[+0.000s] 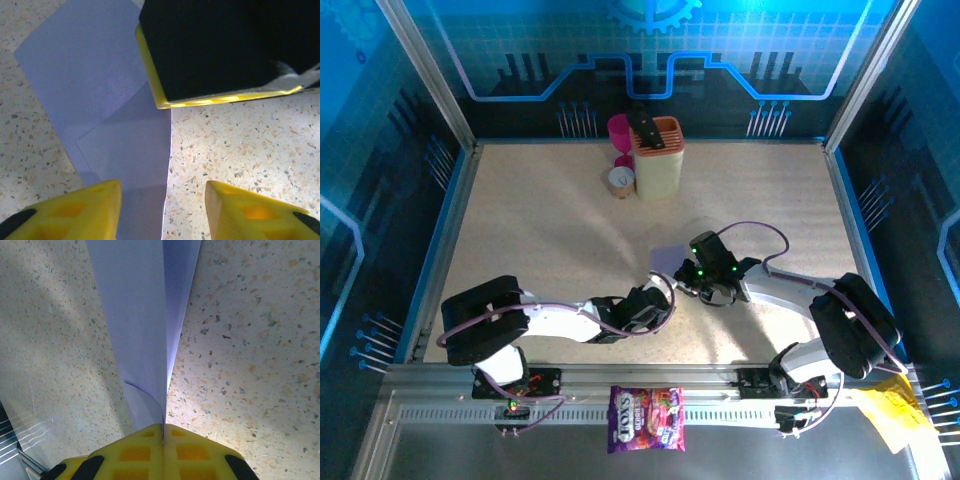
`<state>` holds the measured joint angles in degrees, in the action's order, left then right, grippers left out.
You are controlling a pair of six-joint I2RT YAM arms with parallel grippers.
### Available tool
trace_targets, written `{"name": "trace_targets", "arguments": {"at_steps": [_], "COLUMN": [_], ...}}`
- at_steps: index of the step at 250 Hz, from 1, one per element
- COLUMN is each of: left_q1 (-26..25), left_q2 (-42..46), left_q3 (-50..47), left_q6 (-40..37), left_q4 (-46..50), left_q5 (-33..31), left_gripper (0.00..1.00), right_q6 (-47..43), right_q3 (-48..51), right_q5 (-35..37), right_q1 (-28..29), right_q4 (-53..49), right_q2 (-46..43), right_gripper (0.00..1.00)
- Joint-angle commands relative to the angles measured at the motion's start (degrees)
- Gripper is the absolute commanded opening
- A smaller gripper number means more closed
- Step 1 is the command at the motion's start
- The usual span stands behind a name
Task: Fold a paper plane with a square sheet of paper (pick it up from the middle)
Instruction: Fold the wing for the fifth time at the center of the table.
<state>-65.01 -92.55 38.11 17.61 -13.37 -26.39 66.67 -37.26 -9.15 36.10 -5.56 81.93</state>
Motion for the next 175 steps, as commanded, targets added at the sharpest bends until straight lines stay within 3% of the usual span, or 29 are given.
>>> {"name": "trace_targets", "arguments": {"at_steps": [1,109,136,175], "left_q1": [-0.36,-0.30,-0.29,-0.33], "left_q2": [-1.07,-3.03,-3.57,-3.54], "left_q3": [1.31,0.43,0.13,-0.44], "left_q6": [-0.85,-0.21,0.22,0.54], "left_q4": [-0.96,-1.18,-1.05,-1.44], "left_q5": [-2.02,-2.47,-2.74,-2.36], "left_gripper": [0.42,0.14,0.15,0.36], "right_q6": [0.65,0.67,0.74,0.74], "right_q3": [0.06,0.06,0.05,-0.17], "right_q5": [0.37,0.44,0.47,0.37], "right_q1": [0.83,0.89,0.92,0.91], "right_q4": [-0.98,-0.90,-1.03,-1.12], "right_q2": [0.00,0.07,0.07,0.16], "right_gripper": [0.00,0.00,0.00,0.00]}}
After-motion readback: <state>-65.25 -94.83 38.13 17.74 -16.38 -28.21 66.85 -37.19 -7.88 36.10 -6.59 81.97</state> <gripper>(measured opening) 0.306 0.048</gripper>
